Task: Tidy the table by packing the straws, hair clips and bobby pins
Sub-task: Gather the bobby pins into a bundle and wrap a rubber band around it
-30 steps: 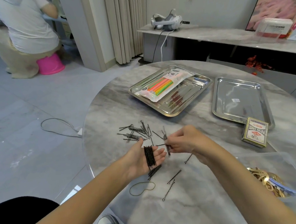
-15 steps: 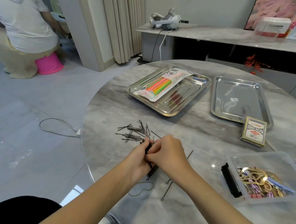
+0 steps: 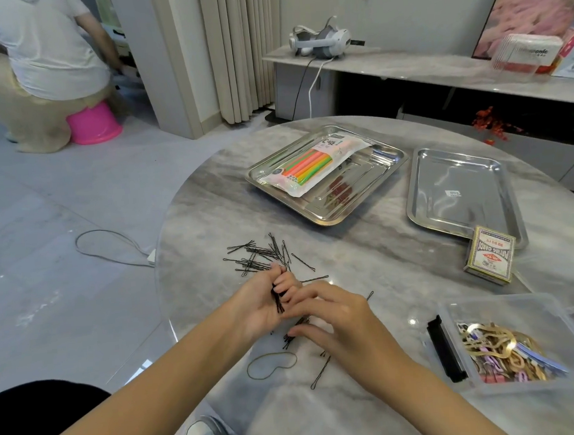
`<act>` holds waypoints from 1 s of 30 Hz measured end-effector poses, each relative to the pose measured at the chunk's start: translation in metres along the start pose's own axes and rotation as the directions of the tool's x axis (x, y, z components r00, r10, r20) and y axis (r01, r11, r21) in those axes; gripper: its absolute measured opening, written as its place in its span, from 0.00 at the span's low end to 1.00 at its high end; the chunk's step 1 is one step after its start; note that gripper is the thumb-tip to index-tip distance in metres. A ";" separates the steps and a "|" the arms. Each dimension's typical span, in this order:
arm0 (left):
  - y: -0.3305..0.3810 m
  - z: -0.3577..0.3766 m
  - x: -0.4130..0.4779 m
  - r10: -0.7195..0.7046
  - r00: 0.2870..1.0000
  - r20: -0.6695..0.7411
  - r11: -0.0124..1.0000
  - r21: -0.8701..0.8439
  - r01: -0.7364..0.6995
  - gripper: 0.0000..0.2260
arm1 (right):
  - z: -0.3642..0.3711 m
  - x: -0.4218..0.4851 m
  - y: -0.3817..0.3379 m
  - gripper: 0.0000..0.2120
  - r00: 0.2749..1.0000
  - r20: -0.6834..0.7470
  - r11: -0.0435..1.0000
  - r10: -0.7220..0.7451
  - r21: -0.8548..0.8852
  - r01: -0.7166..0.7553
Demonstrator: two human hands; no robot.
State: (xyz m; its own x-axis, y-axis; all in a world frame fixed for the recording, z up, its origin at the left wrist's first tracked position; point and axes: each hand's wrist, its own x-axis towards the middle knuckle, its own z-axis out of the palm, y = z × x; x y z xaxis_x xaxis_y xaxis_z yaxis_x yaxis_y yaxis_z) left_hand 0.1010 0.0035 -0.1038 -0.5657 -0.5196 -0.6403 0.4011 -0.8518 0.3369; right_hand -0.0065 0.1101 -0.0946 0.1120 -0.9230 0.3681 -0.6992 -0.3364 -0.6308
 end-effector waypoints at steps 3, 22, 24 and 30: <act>-0.006 0.004 -0.004 -0.065 0.996 0.057 0.998 0.026 0.064 0.19 | -0.008 0.005 0.003 0.26 0.999 -0.047 0.993 0.026 -0.111 -0.031; -0.017 0.016 -0.029 -0.228 0.940 0.253 0.970 0.141 0.198 0.38 | -0.024 0.010 0.018 0.36 0.960 0.155 0.934 0.234 0.238 -0.266; -0.019 0.018 -0.030 -0.225 0.946 0.233 0.970 0.151 0.193 0.35 | -0.022 0.010 0.018 0.41 0.964 0.168 0.941 0.209 0.234 -0.244; -0.024 0.020 -0.032 -0.176 0.975 0.132 0.972 0.183 0.151 0.36 | -0.015 0.008 0.021 0.38 0.947 0.154 0.900 0.281 0.299 -0.316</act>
State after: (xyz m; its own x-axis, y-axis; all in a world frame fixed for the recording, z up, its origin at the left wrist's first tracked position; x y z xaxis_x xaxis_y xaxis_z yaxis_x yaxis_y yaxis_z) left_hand 0.0949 0.0390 -0.0779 -0.7179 -0.3653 -0.5926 0.1728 -0.9181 0.3567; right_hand -0.0312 0.0986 -0.0951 0.0181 -0.9977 0.0658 -0.4540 -0.0668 -0.8885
